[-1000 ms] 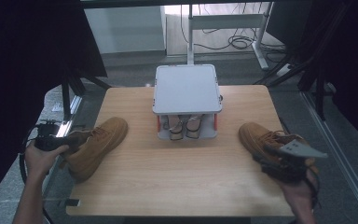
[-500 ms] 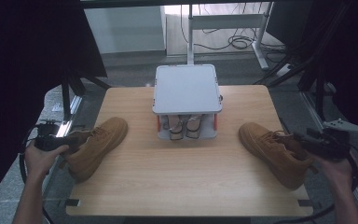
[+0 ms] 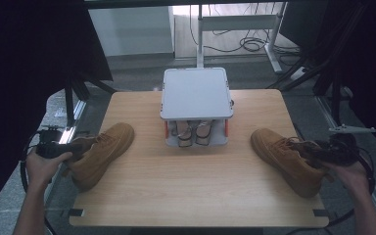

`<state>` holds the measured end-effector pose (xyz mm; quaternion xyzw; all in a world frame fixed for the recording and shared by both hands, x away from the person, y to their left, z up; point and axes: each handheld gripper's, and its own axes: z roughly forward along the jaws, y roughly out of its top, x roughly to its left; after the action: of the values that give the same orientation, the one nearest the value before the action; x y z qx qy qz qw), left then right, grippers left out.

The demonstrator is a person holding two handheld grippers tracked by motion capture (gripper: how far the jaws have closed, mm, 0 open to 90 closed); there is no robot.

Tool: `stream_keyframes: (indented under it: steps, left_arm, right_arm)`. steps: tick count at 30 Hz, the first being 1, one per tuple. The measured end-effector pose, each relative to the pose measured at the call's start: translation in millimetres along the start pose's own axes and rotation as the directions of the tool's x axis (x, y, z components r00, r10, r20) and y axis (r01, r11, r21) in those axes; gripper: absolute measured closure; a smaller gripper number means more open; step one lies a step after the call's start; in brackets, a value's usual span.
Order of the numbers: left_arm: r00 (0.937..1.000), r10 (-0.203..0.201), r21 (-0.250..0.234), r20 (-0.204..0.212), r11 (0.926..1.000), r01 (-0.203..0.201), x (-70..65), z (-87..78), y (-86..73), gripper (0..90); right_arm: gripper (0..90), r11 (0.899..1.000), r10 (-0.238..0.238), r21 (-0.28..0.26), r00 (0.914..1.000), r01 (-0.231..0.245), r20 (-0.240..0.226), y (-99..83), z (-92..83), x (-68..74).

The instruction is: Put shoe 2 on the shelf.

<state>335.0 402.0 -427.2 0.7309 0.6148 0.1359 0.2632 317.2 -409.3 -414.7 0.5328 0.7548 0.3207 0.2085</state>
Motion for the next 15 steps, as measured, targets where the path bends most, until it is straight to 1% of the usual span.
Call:
stream_keyframes:
  steps: [3, 5, 8, 9, 11, 15]
  left_arm:
    - [1.0000, -0.002, 0.000, 0.000, 1.0000, 0.002, 0.3, 0.0, 0.2, 72.2]
    - [1.0000, -0.002, 0.001, 0.000, 1.0000, 0.002, 0.7, 0.0, 0.4, 71.5]
    - [1.0000, 0.000, 0.006, -0.001, 1.0000, 0.000, 0.7, 0.3, 1.3, 69.7]
    - [1.0000, 0.005, 0.013, -0.002, 0.9999, -0.005, 0.9, 0.7, 2.0, 68.3]
    - [1.0000, -0.001, 0.018, 0.000, 0.9998, 0.001, 1.5, 2.4, 3.9, 65.4]
    - [0.9999, 0.007, 0.051, 0.008, 0.9987, -0.007, -0.1, 10.7, 7.1, 65.9]
  right_arm:
    - [53.0, 0.999, -0.004, 0.046, 0.9999, 0.004, 0.015, 0.0, 6.3, -3.0]
    - [56.0, 0.998, 0.007, 0.069, 0.9999, -0.008, 0.016, 0.3, 10.1, -5.1]
    - [60.2, 0.993, 0.005, 0.117, 0.9995, -0.008, 0.031, 2.3, 15.9, -4.9]
    - [61.5, 0.992, 0.004, 0.128, 0.9996, -0.008, 0.029, 3.2, 17.2, -4.7]
    - [64.5, 0.988, 0.006, 0.151, 0.9995, -0.011, 0.033, 4.6, 19.7, -4.5]
    - [72.0, 0.982, 0.018, 0.186, 0.9997, -0.020, 0.016, 5.8, 24.2, -4.2]
